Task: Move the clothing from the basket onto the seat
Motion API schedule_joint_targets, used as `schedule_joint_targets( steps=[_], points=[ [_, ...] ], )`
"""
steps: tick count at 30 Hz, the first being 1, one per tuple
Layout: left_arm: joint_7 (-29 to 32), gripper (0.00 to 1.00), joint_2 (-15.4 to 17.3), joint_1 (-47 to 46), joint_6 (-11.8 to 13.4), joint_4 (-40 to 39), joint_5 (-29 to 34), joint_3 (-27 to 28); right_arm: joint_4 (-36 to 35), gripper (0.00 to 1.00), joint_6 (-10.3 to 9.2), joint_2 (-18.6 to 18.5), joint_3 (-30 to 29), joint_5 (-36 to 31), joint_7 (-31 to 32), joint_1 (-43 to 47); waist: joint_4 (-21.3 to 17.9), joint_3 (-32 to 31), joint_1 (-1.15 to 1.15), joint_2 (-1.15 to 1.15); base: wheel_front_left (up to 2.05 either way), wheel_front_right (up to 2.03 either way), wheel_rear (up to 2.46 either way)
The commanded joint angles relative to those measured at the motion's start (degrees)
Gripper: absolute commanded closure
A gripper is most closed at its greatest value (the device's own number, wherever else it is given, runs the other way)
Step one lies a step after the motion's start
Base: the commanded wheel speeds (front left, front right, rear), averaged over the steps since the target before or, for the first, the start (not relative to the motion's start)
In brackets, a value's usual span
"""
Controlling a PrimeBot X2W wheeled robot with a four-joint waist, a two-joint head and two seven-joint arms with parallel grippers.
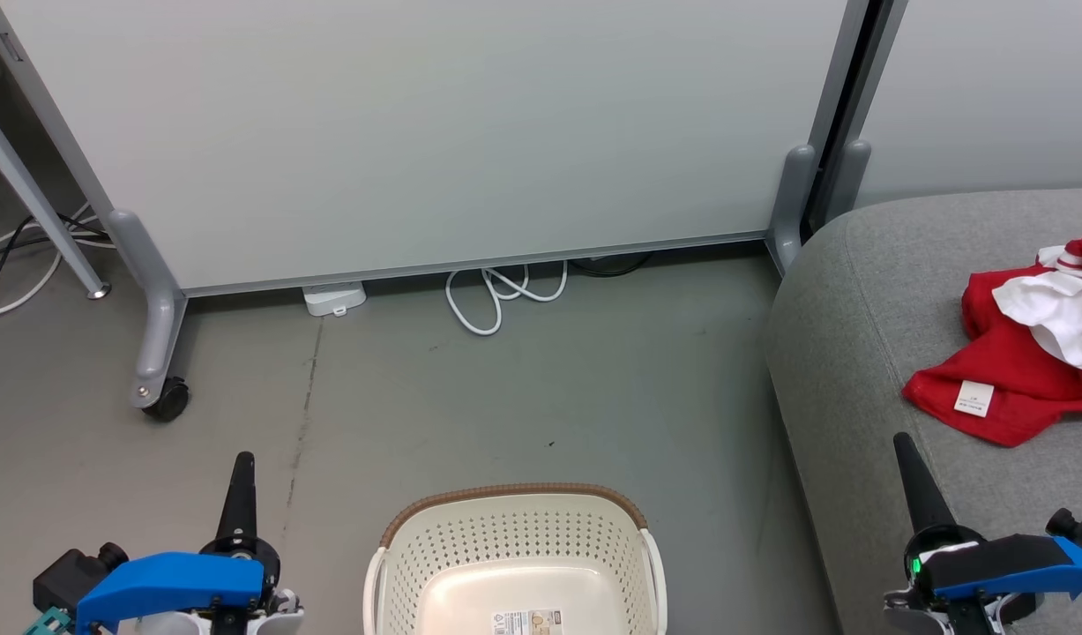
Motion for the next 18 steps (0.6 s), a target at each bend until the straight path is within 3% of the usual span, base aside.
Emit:
schedule_joint_targets(
  steps=[1,18],
  points=[
    [0.5,1.00,0.0,-1.4,-0.3,-0.9,-1.7,0.7,-0.7,1.00,0.03,-0.3,-0.2,2.1,0.4,-1.4,-0.1,0.0,0.00,0.00,0.00,0.00,0.00],
    [2.6,1.00,-0.3,-2.0,-0.4,-1.9,-9.0,2.2,-0.9,1.00,0.04,-0.3,-0.6,11.1,2.1,-2.0,-0.5,0.1,0.00,0.00,0.00,0.00,0.00]
  ],
)
